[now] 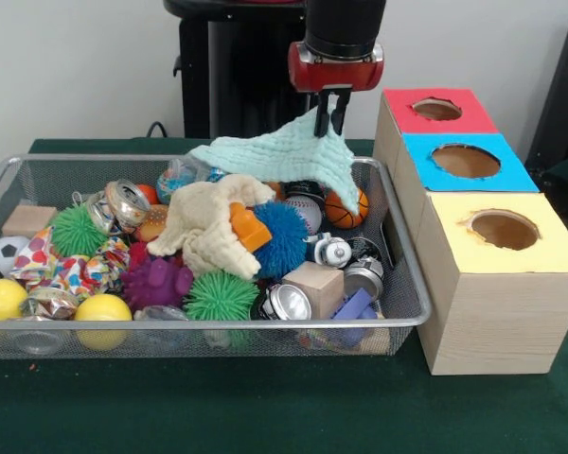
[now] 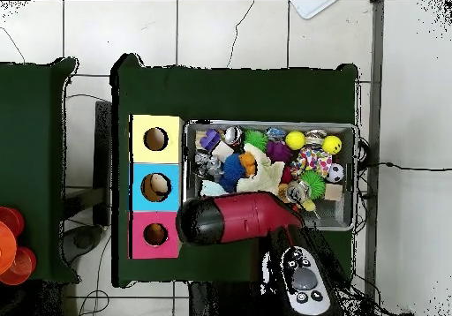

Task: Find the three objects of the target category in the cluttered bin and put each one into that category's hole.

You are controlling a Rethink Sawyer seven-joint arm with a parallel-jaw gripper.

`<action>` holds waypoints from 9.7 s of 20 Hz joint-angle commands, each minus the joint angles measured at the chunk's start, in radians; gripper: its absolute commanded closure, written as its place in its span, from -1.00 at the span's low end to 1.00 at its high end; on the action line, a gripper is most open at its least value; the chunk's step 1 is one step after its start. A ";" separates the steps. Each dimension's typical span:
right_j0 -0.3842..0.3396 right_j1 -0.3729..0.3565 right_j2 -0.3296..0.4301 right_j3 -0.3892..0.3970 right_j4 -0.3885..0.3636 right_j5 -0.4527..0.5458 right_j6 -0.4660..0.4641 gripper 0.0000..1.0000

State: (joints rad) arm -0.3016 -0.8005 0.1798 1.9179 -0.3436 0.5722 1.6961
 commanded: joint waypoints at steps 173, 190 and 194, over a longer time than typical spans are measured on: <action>-0.521 0.263 0.109 -0.147 -0.798 -0.057 -0.245 -1.00; -0.513 0.257 0.108 -0.182 -0.827 -0.081 -0.255 -1.00; -0.522 0.237 0.115 -0.178 -0.822 -0.067 -0.297 -1.00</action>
State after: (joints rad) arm -0.8215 -0.6052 0.3244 1.8102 -1.0591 0.3315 1.6847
